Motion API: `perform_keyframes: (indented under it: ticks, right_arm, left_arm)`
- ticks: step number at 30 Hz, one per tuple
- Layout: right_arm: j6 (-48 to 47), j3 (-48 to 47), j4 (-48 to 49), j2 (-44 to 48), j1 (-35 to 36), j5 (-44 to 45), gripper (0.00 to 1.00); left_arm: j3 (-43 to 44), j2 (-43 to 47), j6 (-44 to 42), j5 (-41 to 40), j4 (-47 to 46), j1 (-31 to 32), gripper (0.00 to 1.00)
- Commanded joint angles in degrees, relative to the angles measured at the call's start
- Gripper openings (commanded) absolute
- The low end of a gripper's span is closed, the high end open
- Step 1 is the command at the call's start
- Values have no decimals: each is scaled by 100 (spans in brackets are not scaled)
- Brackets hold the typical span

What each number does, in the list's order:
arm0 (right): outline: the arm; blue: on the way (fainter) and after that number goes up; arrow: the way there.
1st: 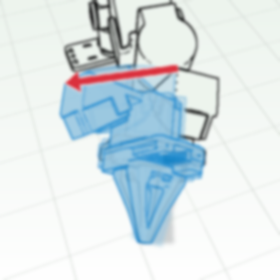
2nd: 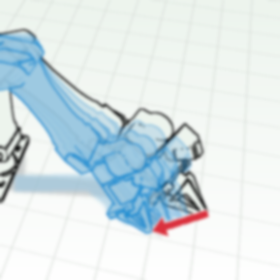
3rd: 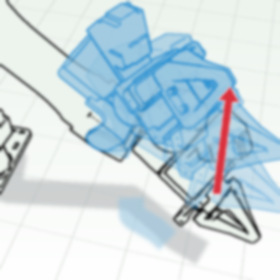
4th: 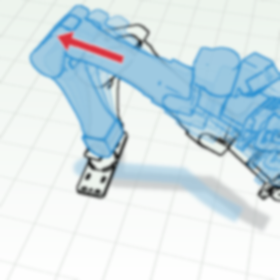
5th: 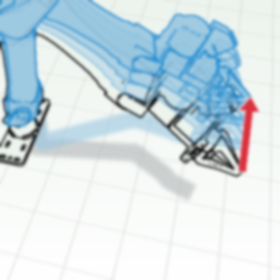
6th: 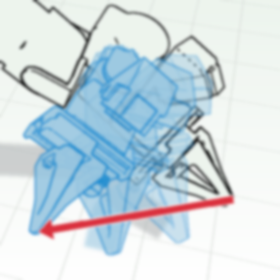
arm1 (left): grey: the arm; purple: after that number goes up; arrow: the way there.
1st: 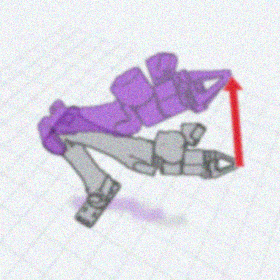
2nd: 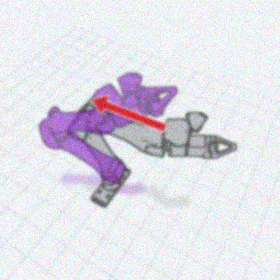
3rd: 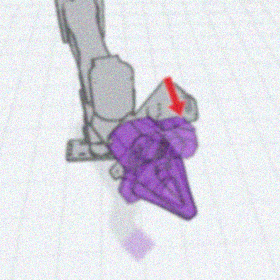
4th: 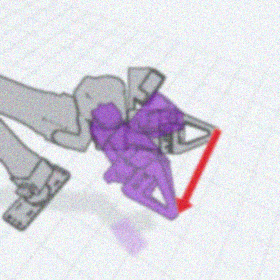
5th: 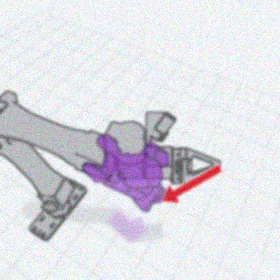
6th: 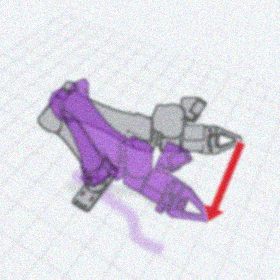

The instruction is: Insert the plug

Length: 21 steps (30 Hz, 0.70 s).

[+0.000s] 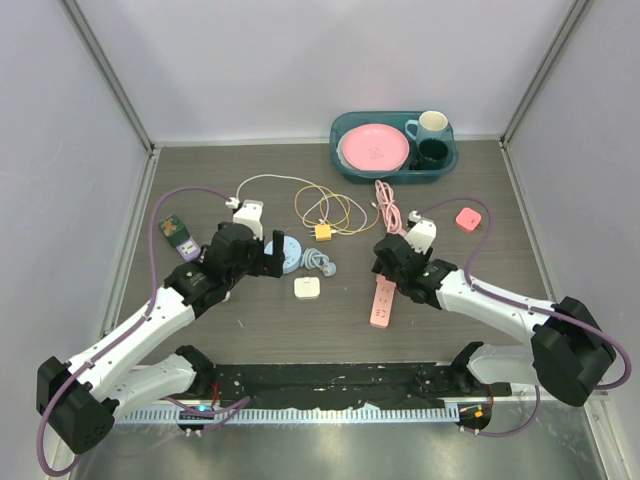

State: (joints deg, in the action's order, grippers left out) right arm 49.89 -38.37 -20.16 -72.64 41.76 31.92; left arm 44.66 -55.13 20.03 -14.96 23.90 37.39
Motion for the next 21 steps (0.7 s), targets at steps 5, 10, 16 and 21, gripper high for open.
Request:
perform_keyframes:
  ticks: [5, 10, 16, 21]
  right_arm:
    - [925, 989, -427, -541, 816, -626, 1]
    - [1347, 1191, -269, -497, 1298, -459, 1]
    - [1664, 1376, -67, -558, 1660, -222, 1]
    - [1410, 1175, 4, -865, 1669, -177, 1]
  left_arm:
    - [122, -67, 904, 606, -122, 32, 100]
    - [-19, -322, 1740, 1398, -464, 181, 100]
    - [7, -876, 2408, 1778, -693, 453, 100]
    - [-142, -1095, 2786, 1575, -887, 664, 100]
